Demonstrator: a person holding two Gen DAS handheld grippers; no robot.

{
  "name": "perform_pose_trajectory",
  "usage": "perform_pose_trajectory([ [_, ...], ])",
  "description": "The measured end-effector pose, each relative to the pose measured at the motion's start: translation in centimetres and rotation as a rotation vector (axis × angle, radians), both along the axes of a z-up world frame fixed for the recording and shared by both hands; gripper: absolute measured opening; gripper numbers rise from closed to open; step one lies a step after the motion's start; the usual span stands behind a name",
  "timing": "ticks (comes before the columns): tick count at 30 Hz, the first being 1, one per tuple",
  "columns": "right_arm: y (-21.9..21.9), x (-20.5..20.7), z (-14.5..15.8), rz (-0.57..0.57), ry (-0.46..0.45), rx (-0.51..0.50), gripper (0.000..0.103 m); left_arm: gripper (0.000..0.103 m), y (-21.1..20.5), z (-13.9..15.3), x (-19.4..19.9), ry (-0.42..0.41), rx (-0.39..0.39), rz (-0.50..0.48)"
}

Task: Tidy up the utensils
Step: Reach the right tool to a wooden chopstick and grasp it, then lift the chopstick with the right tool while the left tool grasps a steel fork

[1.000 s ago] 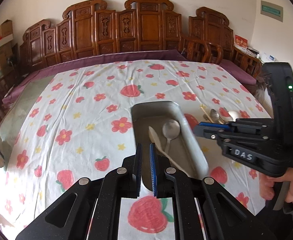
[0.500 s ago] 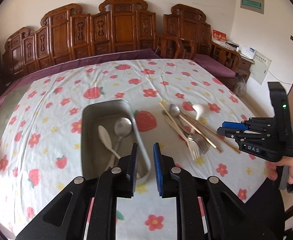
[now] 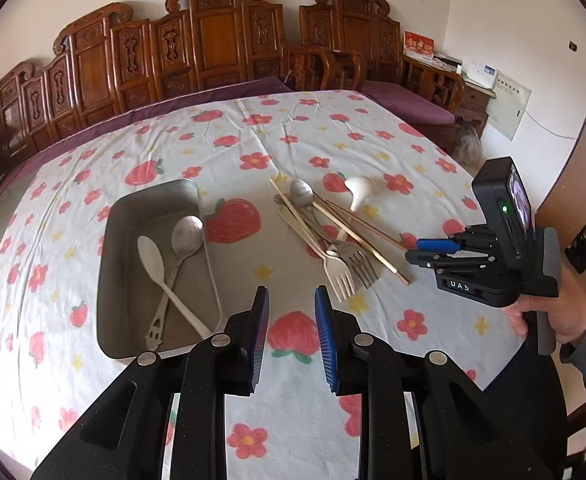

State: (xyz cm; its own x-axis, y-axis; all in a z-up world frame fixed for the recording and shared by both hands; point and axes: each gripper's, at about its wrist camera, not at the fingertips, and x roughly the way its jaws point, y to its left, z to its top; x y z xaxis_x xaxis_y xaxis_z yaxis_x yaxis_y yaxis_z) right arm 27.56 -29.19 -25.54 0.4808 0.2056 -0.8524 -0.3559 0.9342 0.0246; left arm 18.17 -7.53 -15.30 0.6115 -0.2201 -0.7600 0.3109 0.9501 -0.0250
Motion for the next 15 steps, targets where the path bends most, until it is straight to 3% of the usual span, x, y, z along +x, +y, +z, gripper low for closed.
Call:
perform_pose_trajectory([
  [7, 0.0, 0.3, -0.3, 0.012, 0.002, -0.008, 0.024, 0.022, -2.1, -0.6, 1.2, 0.017, 0.027, -0.035],
  [10, -0.7, 0.2, -0.3, -0.004, 0.018, 0.013, 0.01, 0.023, -2.7, -1.1, 2.1, 0.028, 0.033, -0.035],
  [15, -1.0, 0.2, -0.1, -0.002, 0.045, 0.028, 0.007, 0.024, -3.1, -2.4, 4.3, 0.074, 0.019, -0.008],
])
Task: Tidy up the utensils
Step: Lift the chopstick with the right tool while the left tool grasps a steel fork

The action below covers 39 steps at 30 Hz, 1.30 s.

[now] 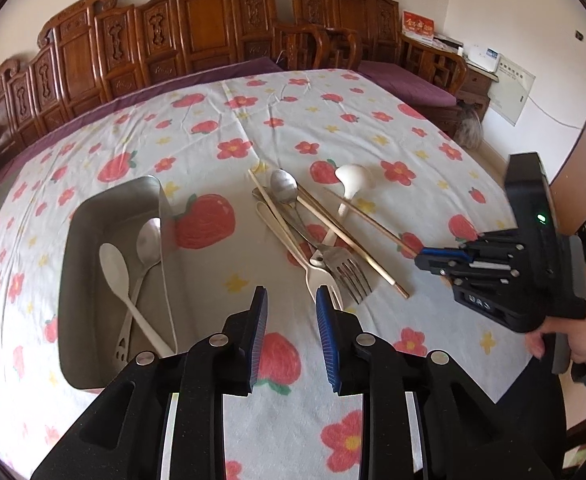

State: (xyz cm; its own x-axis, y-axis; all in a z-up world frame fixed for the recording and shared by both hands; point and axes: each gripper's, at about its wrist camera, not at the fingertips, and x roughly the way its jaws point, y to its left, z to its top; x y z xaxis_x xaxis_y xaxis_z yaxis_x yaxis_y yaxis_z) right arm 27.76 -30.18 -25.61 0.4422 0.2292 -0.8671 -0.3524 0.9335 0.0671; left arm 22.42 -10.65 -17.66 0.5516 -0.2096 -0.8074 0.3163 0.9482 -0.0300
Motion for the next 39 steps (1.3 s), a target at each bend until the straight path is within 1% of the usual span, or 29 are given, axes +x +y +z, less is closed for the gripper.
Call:
perform_pose_trajectory([
  [3, -0.3, 0.1, 0.2, -0.015, 0.008, 0.01, 0.006, 0.039, -0.4, -0.9, 1.4, 0.015, 0.009, 0.021],
  [5, -0.4, 0.1, 0.2, -0.015, 0.013, 0.014, 0.006, 0.039, -0.9, -1.5, 2.6, 0.033, 0.017, 0.03],
  [10, -0.2, 0.1, 0.0, -0.003, 0.018, 0.013, 0.007, 0.039, -1.7, -3.0, 5.2, 0.106, -0.009, 0.061],
  [15, -0.2, 0.2, 0.0, -0.007, 0.022, 0.02, 0.007, 0.039, -1.6, -4.8, 6.7, 0.21, -0.093, 0.101],
  [23, -0.3, 0.3, -0.1, -0.005, 0.024, 0.028, 0.007, 0.039, -2.2, -6.3, 6.7, 0.259, -0.127, 0.103],
  [26, -0.3, 0.3, -0.2, -0.004, 0.025, 0.034, 0.007, 0.037, -2.6, -6.5, 6.2, 0.259, -0.131, 0.078],
  [28, -0.2, 0.3, -0.2, -0.005, 0.025, 0.033, 0.007, 0.03, -2.8, -6.6, 6.0, 0.267, -0.133, 0.066],
  [29, -0.2, 0.3, -0.2, -0.004, 0.025, 0.032, 0.007, 0.028, -2.8, -6.6, 5.8, 0.268, -0.139, 0.061],
  [30, -0.2, 0.3, -0.2, -0.004, 0.025, 0.03, 0.007, 0.024, -2.8, -6.5, 5.8, 0.268, -0.144, 0.059],
  [32, -0.1, 0.3, -0.2, -0.003, 0.023, 0.027, 0.007, 0.01, -2.9, -6.3, 5.5, 0.263, -0.156, 0.046],
  [33, -0.1, 0.3, -0.2, -0.003, 0.023, 0.024, 0.007, 0.004, -2.9, -6.2, 5.4, 0.257, -0.141, 0.05],
  [34, -0.1, 0.3, -0.2, -0.003, 0.022, 0.023, 0.007, 0.004, -3.0, -6.1, 5.3, 0.247, -0.118, 0.055],
  [36, 0.0, 0.3, -0.2, -0.004, 0.022, 0.02, 0.007, 0.004, -2.9, -5.9, 4.9, 0.235, -0.118, 0.047],
  [39, 0.1, 0.3, 0.0, -0.004, 0.021, 0.014, 0.007, 0.004, -2.6, -5.5, 4.4, 0.207, -0.095, 0.051],
])
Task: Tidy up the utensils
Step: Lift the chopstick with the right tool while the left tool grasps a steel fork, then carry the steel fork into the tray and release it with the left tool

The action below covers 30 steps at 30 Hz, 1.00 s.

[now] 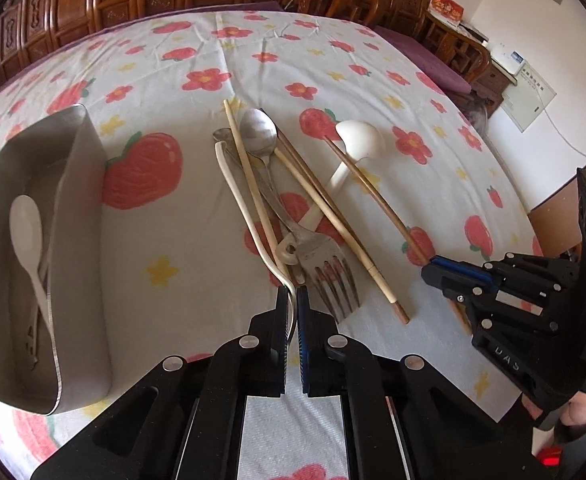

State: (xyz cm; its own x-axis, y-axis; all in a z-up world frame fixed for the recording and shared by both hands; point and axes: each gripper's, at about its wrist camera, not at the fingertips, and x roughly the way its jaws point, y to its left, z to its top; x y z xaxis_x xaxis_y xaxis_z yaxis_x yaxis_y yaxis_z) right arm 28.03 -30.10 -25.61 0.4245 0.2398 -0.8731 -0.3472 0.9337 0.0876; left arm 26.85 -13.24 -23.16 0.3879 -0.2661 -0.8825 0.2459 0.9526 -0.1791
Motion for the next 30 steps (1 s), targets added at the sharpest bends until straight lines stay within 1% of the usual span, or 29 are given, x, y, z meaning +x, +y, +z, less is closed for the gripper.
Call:
perform_pose_trajectory([
  [5, 0.0, -0.3, 1.0, 0.003, -0.021, 0.033, 0.006, 0.004, 0.8, 1.7, -1.0, -0.048, 0.001, 0.0],
  [16, 1.8, -1.4, 5.0, 0.015, -0.104, 0.072, 0.006, 0.004, 2.3, 5.2, -3.4, -0.124, 0.028, -0.019],
  [21, 3.0, -2.2, 6.4, 0.028, -0.145, 0.056, 0.006, 0.004, 3.0, 6.6, -3.9, -0.147, 0.034, -0.021],
  [26, 4.1, -2.7, 7.0, 0.042, -0.163, 0.049, 0.006, 0.004, 4.0, 7.8, -4.3, -0.171, 0.044, -0.018],
  [30, 4.9, -3.0, 7.1, 0.058, -0.158, 0.059, 0.006, 0.004, 5.5, 8.4, -4.5, -0.183, 0.05, 0.0],
])
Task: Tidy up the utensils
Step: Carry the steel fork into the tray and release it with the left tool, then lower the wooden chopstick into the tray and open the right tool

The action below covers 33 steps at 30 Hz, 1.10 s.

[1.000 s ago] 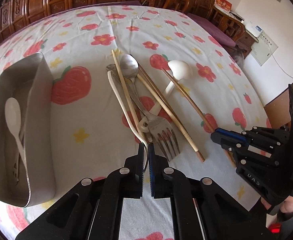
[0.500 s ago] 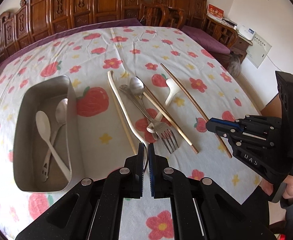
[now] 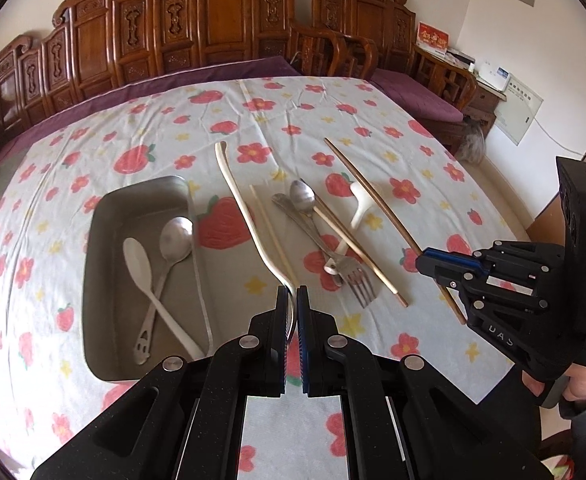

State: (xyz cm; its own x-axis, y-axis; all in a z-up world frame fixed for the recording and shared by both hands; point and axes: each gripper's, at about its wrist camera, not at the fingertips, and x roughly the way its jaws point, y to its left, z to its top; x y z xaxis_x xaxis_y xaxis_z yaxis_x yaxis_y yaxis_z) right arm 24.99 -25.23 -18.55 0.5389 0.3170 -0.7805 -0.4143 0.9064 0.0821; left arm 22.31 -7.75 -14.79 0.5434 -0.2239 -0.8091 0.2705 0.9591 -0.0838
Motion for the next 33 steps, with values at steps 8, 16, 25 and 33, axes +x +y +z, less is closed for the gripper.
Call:
perform_pose_trajectory([
  [8, 1.2, -0.6, 0.2, 0.021, 0.009, 0.021, 0.006, 0.004, 3.7, -0.5, 0.2, 0.003, 0.027, 0.053],
  [16, 2.0, -0.8, 1.7, 0.028, -0.001, 0.056, 0.006, 0.004, 6.4, -1.4, 0.9, 0.026, 0.01, 0.08],
  [25, 5.0, 0.2, 4.6, 0.044, 0.012, 0.097, 0.006, 0.004, 8.3, -2.5, 2.8, 0.07, 0.027, 0.074],
  [33, 8.2, 1.8, 5.9, 0.06, 0.044, 0.107, 0.006, 0.004, 10.2, -3.4, 4.4, 0.108, 0.032, 0.054],
])
